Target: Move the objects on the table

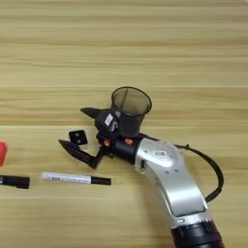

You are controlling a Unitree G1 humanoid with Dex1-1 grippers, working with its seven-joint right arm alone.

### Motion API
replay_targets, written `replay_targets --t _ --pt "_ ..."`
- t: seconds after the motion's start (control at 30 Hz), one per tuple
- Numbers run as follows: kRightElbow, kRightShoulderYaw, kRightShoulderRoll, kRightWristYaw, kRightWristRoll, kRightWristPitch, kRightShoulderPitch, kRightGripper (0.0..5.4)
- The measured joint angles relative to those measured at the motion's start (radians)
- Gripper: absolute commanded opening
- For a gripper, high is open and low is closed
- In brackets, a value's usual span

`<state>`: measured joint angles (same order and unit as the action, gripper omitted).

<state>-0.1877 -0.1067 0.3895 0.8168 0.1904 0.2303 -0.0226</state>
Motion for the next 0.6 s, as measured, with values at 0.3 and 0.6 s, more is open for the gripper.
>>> replay_targets --t 0.3,0.6 --pt "0.111 -0.037 -0.044 -0.074 -0.076 -0.046 -0.003 5.36" --pt "0.194 -0.061 -0.075 -0.113 -0.115 -0.076 -0.005 5.36"
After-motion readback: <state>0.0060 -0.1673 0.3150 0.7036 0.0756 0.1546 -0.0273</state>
